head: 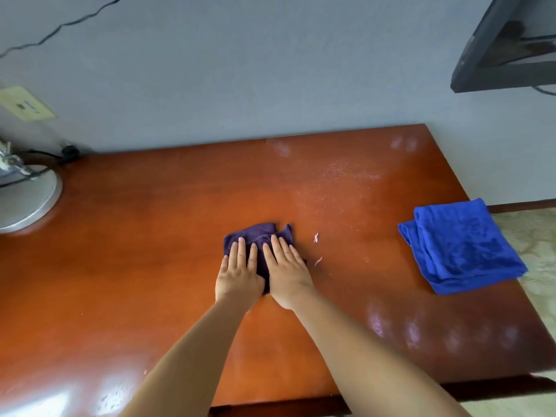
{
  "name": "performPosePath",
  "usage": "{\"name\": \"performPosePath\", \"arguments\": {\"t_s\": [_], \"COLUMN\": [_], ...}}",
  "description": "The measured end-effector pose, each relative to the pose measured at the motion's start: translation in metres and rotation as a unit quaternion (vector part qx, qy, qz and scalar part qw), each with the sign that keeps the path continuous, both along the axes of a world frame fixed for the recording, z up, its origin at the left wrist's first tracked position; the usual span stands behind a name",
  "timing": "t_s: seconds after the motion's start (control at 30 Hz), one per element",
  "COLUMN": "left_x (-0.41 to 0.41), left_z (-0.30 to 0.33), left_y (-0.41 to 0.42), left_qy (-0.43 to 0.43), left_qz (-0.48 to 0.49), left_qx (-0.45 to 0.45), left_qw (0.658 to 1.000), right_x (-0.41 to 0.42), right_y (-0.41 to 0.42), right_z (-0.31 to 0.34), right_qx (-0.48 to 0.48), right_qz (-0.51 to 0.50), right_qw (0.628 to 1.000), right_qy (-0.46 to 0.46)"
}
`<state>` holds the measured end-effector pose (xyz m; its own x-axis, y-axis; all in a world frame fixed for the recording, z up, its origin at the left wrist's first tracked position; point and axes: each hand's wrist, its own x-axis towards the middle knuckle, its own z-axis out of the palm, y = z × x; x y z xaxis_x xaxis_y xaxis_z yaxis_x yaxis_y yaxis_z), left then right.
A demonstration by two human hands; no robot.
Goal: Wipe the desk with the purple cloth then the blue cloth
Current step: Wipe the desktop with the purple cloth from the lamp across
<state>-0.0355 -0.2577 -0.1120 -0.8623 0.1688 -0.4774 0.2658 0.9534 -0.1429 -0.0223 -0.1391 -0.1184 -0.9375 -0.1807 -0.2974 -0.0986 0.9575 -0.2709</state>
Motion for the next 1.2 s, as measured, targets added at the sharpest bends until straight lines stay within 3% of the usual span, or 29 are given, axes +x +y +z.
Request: {"name": "performPosePath", "arguments": {"t_s": [0.43, 1.2], "left_x": [-0.021, -0.273], "left_z": [-0.006, -0.018], "left_y": [-0.018, 0.003], "left_qy": [0.034, 0.101], "left_qz": [-0.037, -0.115], "left_qx": [0.036, 0.091], "left_qw": [0.998, 0.984], "right_x": [-0.025, -0.266], "right_y": [-0.005, 0.065], "right_z": [-0.008, -0.018], "right_qx": [-0.048, 0.003], "right_qz": [-0.015, 0.003], "right_qw": [0.998, 0.998], "right_qy": [-0.024, 0.065]}}
